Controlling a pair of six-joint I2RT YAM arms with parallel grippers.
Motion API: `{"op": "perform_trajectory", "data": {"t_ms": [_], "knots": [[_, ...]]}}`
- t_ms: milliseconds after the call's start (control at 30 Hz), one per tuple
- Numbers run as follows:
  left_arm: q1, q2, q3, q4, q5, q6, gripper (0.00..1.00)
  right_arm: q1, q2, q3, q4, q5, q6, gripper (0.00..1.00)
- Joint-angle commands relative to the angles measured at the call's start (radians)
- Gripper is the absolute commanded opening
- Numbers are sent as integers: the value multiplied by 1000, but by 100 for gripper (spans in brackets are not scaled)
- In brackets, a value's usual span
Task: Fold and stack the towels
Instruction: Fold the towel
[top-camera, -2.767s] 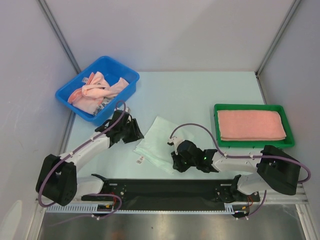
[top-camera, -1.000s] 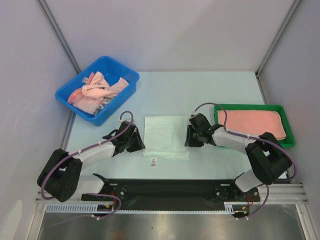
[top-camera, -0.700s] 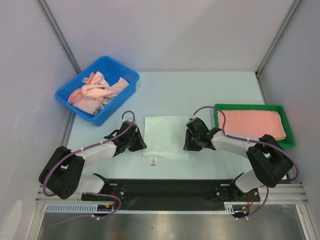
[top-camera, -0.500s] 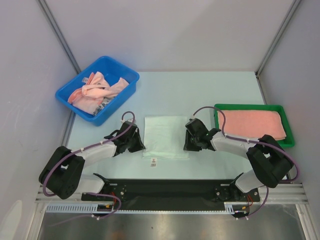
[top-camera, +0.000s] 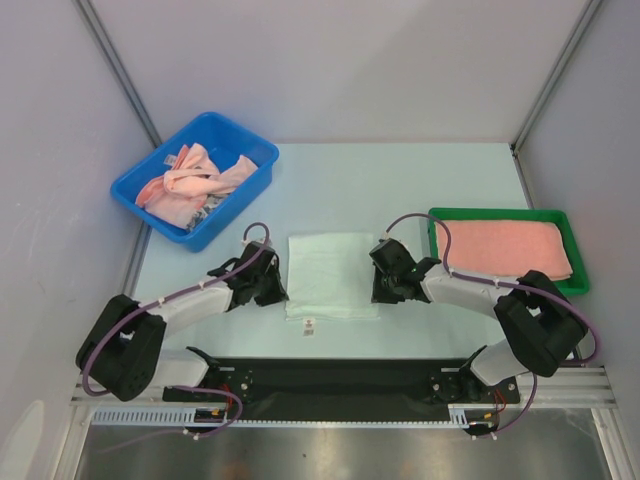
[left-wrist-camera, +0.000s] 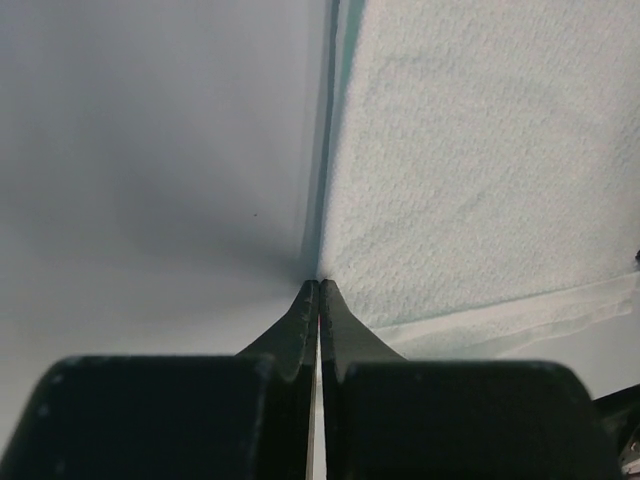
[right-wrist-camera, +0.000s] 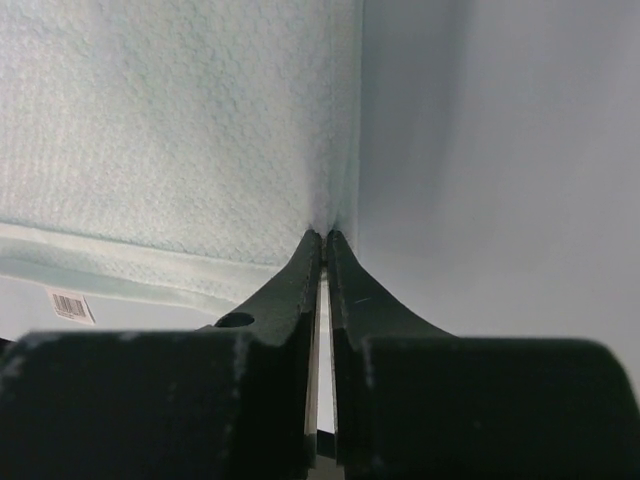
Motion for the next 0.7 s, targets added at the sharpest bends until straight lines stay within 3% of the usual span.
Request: {"op": "perform_trajectory", "data": {"t_ms": [0, 100, 200, 267, 300, 433, 600, 667], "knots": [[-9, -40, 58, -66, -27, 23, 0, 5, -32, 44, -39, 41, -15, 6], [-9, -58, 70, -93, -32, 23, 0, 5, -41, 53, -54, 45, -15, 23], [-11, -75, 72, -115, -33, 19, 0, 7, -43, 49, -59, 42, -15, 29], [-12, -91, 67, -123, -33, 19, 0, 13, -47, 39, -57, 42, -15, 25], [-14, -97, 64, -119, -33, 22, 0, 14, -49, 30, -46, 38, -15, 15], [-20, -126, 36, -71, -10, 19, 0, 17, -46, 27, -31, 30, -21, 0], [-21, -57, 85, -123, 19, 40, 0, 21, -56, 47, -46, 39, -41, 0], [-24, -22, 101, -137, 17, 51, 5, 21, -63, 52, -49, 39, -46, 0]]}}
